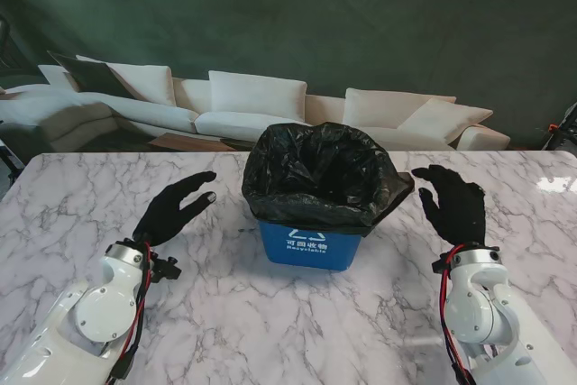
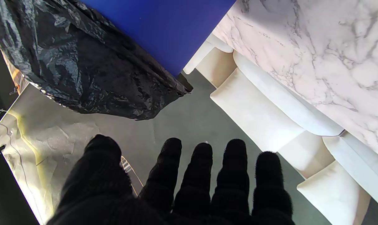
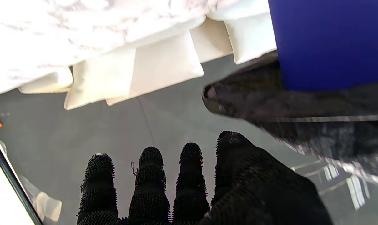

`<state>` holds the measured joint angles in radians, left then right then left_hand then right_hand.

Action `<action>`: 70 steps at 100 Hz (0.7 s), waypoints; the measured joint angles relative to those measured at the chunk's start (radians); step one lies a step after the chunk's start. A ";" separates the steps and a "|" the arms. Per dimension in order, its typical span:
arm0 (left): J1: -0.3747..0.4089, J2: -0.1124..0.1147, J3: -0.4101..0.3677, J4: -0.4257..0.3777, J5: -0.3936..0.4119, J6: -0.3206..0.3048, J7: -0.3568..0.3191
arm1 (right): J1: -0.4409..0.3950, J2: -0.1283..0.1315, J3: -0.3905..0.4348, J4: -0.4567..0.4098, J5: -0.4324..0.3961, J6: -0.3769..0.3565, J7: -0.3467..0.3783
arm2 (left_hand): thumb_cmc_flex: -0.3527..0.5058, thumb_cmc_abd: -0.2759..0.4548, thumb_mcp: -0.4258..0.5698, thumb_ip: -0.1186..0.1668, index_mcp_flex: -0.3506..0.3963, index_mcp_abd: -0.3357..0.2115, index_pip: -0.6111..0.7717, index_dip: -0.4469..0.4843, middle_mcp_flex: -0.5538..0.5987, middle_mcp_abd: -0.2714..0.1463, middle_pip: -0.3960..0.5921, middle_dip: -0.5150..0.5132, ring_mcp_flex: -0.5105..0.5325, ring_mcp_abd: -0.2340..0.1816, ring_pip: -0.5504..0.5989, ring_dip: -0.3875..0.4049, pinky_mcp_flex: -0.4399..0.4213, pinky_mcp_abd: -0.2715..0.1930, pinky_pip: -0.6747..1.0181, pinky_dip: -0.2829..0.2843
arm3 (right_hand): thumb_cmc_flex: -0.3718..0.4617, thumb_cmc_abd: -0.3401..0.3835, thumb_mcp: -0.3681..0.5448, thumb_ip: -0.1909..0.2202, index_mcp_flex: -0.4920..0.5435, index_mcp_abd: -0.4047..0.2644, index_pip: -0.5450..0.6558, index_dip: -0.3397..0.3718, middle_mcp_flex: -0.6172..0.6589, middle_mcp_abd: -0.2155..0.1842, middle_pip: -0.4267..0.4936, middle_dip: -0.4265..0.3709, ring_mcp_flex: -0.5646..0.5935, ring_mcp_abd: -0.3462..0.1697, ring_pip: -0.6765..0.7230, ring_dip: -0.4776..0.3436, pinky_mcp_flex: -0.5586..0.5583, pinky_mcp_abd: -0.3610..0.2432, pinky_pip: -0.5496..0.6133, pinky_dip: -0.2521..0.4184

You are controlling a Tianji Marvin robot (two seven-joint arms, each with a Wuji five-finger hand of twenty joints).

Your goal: Fit the garbage bag over the bin

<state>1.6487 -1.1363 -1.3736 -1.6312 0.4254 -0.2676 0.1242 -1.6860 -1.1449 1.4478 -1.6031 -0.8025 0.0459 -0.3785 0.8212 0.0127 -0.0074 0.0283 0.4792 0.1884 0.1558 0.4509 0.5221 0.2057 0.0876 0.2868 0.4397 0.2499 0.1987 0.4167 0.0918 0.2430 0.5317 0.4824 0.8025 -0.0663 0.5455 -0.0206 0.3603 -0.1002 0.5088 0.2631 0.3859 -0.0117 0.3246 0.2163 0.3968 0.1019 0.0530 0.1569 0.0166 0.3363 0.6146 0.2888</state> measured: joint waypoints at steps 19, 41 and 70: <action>-0.003 0.000 0.001 0.003 0.003 0.000 0.000 | 0.034 0.014 -0.057 0.027 0.004 0.045 0.056 | 0.000 0.000 0.000 0.000 0.000 0.000 0.000 0.000 0.000 0.000 0.000 0.000 0.000 0.000 0.000 0.000 0.000 0.000 0.000 0.000 | 0.000 0.000 0.000 0.000 0.000 0.001 0.000 -0.001 -0.012 0.012 0.002 0.000 -0.001 0.000 0.000 0.000 -0.006 -0.009 -0.012 0.000; -0.006 0.000 0.004 0.005 0.001 0.000 -0.004 | 0.065 0.025 -0.125 0.029 -0.017 0.073 0.130 | 0.000 0.000 0.000 0.000 0.000 0.000 0.000 0.000 0.000 0.000 0.000 0.000 0.000 0.000 0.000 0.000 0.000 0.000 0.000 0.000 | 0.000 0.000 0.000 0.000 0.000 0.001 0.000 -0.014 -0.036 0.037 0.002 0.000 -0.024 0.000 0.000 0.000 -0.012 -0.010 -0.028 0.000; -0.008 0.000 0.005 0.008 0.000 0.000 -0.006 | 0.086 0.028 -0.172 0.024 -0.041 0.105 0.143 | 0.000 0.000 0.000 0.000 0.000 0.000 0.000 0.000 0.000 0.000 0.000 0.000 0.000 0.000 0.000 0.000 0.000 0.000 -0.001 0.000 | -0.012 0.001 -0.027 -0.001 0.000 0.001 -0.012 -0.016 -0.054 0.076 0.002 -0.010 -0.047 0.001 0.000 0.000 -0.027 -0.010 -0.050 0.001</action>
<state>1.6404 -1.1360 -1.3684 -1.6234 0.4253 -0.2674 0.1178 -1.6004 -1.1167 1.2762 -1.5789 -0.8431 0.1513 -0.2353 0.8213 0.0127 -0.0074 0.0283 0.4792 0.1884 0.1557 0.4509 0.5221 0.2057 0.0876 0.2868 0.4397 0.2499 0.1987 0.4167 0.0917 0.2429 0.5310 0.4824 0.7905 -0.0658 0.5188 -0.0219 0.3602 -0.0989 0.4965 0.2474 0.3318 0.0643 0.3265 0.2063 0.3497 0.1031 0.0532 0.1569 -0.0103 0.3262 0.5643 0.2898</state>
